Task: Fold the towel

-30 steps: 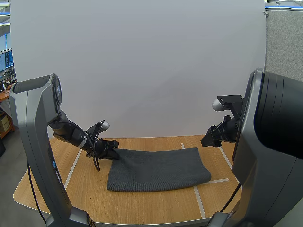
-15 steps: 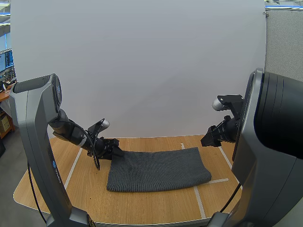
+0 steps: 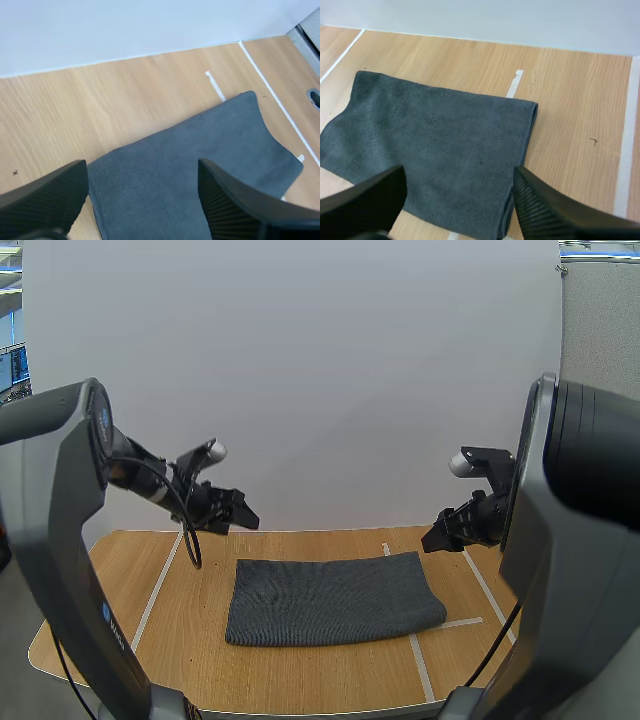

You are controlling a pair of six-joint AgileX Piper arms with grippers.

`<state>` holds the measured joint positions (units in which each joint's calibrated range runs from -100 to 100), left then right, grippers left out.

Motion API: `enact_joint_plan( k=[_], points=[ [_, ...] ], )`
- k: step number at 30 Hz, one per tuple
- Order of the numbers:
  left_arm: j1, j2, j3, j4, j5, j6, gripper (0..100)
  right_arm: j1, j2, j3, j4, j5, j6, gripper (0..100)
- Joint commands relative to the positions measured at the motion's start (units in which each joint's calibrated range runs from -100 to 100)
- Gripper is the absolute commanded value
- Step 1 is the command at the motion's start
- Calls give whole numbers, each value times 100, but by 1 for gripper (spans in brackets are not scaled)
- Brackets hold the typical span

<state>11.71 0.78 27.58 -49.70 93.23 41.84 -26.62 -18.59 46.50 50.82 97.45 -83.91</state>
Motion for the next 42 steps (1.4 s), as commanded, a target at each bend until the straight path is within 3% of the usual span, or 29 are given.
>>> enact_joint_plan(
  k=[1,11,23,31,37,42],
  points=[
    [-15,-553,7,183,368,-222,100,-23,599,-289,171,-60,-124,100],
    [-15,-2663,1526,421,-34,-497,100,-23,2416,-1417,74,255,-626,100],
    [-15,-5508,2439,1194,-452,-1448,100,17,3379,-1504,32,255,-1248,100],
    [-8,-6156,2442,1800,280,-2032,100,101,3664,-1504,50,255,-1303,100],
    [170,-6481,2442,1825,407,-2048,100,169,3893,-1504,59,255,-1333,100],
    [185,-6529,2442,1825,405,-2119,100,275,4125,-1504,-17,255,-1312,100]
  ],
)
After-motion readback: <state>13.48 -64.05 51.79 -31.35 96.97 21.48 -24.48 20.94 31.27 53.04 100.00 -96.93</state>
